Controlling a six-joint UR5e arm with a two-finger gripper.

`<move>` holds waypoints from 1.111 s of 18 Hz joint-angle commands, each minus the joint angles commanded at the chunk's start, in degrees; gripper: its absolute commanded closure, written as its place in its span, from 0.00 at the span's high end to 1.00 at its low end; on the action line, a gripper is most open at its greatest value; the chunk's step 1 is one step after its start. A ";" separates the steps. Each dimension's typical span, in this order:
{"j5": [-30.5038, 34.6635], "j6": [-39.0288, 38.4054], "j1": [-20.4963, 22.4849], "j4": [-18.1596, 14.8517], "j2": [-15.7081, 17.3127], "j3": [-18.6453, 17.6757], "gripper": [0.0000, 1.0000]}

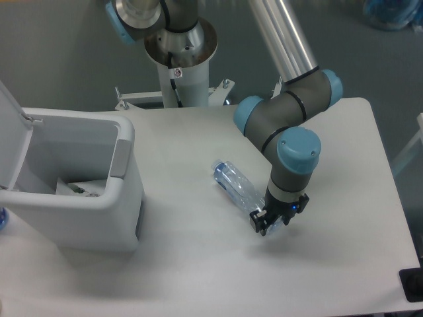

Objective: Place the trash in the trash can
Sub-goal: 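Lower the gripper onto the bottle's cap end and close it, then lift the clear water bottle and carry it toward the bin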

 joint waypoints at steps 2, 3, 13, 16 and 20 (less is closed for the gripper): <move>-0.17 -0.17 0.00 -0.17 1.58 1.23 0.67; -0.26 -0.18 -0.09 -0.18 3.59 2.71 0.67; -1.32 0.18 -5.44 5.71 12.22 15.20 0.67; -1.32 -0.18 -7.73 6.94 12.66 18.98 0.66; -1.32 -0.26 -9.93 7.21 16.26 19.78 0.66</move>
